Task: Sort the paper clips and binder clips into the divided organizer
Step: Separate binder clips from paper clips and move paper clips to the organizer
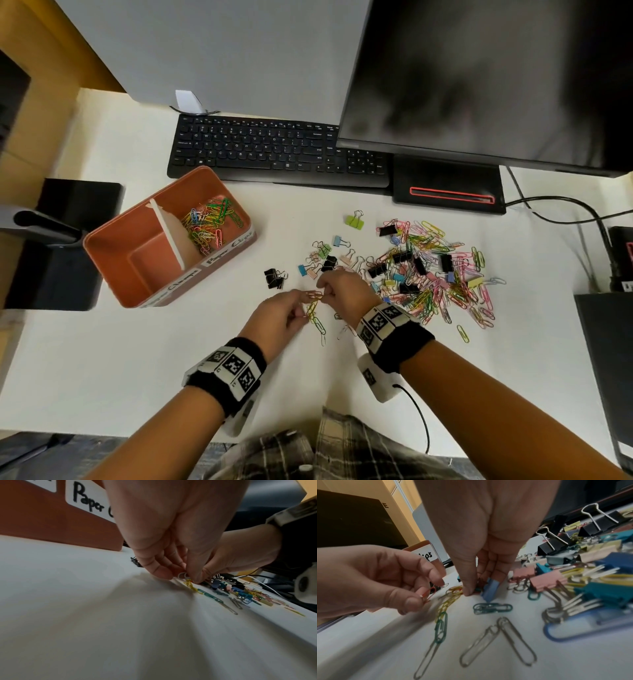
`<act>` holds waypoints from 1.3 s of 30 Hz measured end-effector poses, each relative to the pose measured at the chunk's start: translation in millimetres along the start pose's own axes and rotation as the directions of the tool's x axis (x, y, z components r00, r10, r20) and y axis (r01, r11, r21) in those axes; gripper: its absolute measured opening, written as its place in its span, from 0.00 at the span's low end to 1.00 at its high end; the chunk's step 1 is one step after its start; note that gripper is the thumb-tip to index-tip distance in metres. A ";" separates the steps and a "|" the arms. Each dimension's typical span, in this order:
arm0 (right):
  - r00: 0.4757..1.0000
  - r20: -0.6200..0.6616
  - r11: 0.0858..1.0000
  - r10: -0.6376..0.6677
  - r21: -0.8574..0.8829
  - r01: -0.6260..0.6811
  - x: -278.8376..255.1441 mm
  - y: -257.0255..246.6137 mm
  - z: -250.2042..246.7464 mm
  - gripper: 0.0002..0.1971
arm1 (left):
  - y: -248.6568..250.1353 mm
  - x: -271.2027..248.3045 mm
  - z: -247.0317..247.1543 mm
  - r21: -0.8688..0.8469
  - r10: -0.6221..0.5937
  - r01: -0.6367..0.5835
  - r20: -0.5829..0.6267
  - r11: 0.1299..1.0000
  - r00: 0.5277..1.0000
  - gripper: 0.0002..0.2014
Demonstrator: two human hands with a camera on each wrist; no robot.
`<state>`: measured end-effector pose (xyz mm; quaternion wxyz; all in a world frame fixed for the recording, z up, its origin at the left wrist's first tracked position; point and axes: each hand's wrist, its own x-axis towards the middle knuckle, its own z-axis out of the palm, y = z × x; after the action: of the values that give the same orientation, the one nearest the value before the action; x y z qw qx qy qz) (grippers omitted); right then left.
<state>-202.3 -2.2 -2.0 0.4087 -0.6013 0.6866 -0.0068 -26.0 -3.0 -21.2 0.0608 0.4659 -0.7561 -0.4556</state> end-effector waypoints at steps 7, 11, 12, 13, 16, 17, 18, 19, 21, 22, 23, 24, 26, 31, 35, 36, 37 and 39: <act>0.998 0.055 0.997 0.016 -0.072 -0.012 4.2 -4.5 -7.1 0.10 | 2.2 5.3 11.1 0.197 0.093 -0.103 0.060 0.975 0.994 0.10; 1.000 0.003 1.000 -0.008 -0.007 0.008 -0.3 0.0 -5.4 0.07 | -0.3 8.4 13.0 0.122 0.050 -0.045 -0.035 0.992 0.998 0.02; 1.000 -0.013 1.000 -0.012 0.011 0.013 -0.5 1.6 -4.9 0.06 | -0.1 8.4 12.5 0.097 0.033 -0.029 -0.040 0.995 0.999 0.02; 1.000 -0.021 1.000 -0.015 0.021 0.015 -0.9 2.6 -4.5 0.06 | -0.8 8.4 12.5 0.092 0.036 -0.033 -0.035 0.995 0.999 0.02; 0.999 -0.019 0.999 -0.032 0.021 0.033 -3.2 4.1 -4.3 0.06 | -6.6 9.7 13.2 0.186 0.125 -0.119 -0.020 0.975 0.992 0.04; 0.999 -0.025 0.999 -0.036 0.025 0.037 -5.2 4.7 -5.2 0.07 | -7.5 9.8 12.1 0.214 0.128 -0.121 -0.020 0.969 0.992 0.04; 0.998 -0.037 0.998 -0.042 0.035 0.043 -6.8 5.7 -6.9 0.06 | -7.5 9.8 10.8 0.233 0.134 -0.125 -0.024 0.964 0.991 0.04; 0.997 -0.057 0.997 -0.046 0.061 0.050 -9.0 6.9 -9.3 0.06 | -6.9 10.1 9.7 0.245 0.138 -0.126 -0.031 0.961 0.990 0.04; 0.994 -0.099 0.990 -0.048 0.124 0.060 -13.5 8.8 -14.1 0.06 | -5.7 10.8 8.0 0.263 0.110 -0.101 -0.023 0.960 0.994 0.08; 0.990 -0.127 0.988 -0.055 0.134 0.072 -15.2 9.8 -16.8 0.06 | -5.6 11.8 7.6 0.282 0.099 -0.093 -0.007 0.955 0.995 0.10; 0.985 -0.159 0.987 -0.068 0.133 0.089 -16.4 11.1 -18.9 0.06 | -4.9 13.0 7.6 0.317 0.092 -0.092 0.017 0.944 0.996 0.10; 0.977 -0.194 0.986 -0.083 0.129 0.109 -17.0 12.3 -21.1 0.06 | -3.6 13.5 7.9 0.364 0.086 -0.095 0.042 0.926 0.995 0.09; 0.964 -0.248 0.983 -0.092 0.134 0.128 -18.4 12.3 -25.9 0.06 | 1.4 13.7 8.8 0.446 0.050 -0.079 0.076 0.891 0.996 0.09; 0.946 -0.310 0.980 -0.098 0.135 0.146 -20.7 2.6 -41.3 0.07 | 13.6 12.2 4.2 0.442 0.020 -0.076 0.130 0.894 0.991 0.13; 0.917 -0.360 0.969 -0.173 0.104 0.224 -16.9 -23.3 -55.7 0.06 | 22.3 0.2 -30.9 0.180 0.071 -0.055 -0.083 0.982 0.994 0.07; 0.912 -0.362 0.966 -0.192 0.095 0.241 -13.8 -34.0 -59.6 0.06 | 25.8 -2.7 -47.7 0.142 0.072 -0.048 -0.170 0.989 0.983 0.06; 0.908 -0.363 0.962 -0.211 0.090 0.259 -9.3 -46.5 -62.9 0.06 | 28.1 -4.7 -67.0 0.121 0.074 -0.043 -0.263 0.992 0.962 0.05; 0.886 -0.385 0.943 -0.259 0.097 0.317 4.6 -76.0 -66.2 0.05 | 28.2 -4.5 -110.0 0.111 0.042 0.007 -0.436 0.994 0.899 0.03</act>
<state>-177.4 -59.0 77.6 0.3136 -0.6507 0.6509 -0.2337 15.1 -64.9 64.8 0.2073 0.5521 -0.7512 -0.2965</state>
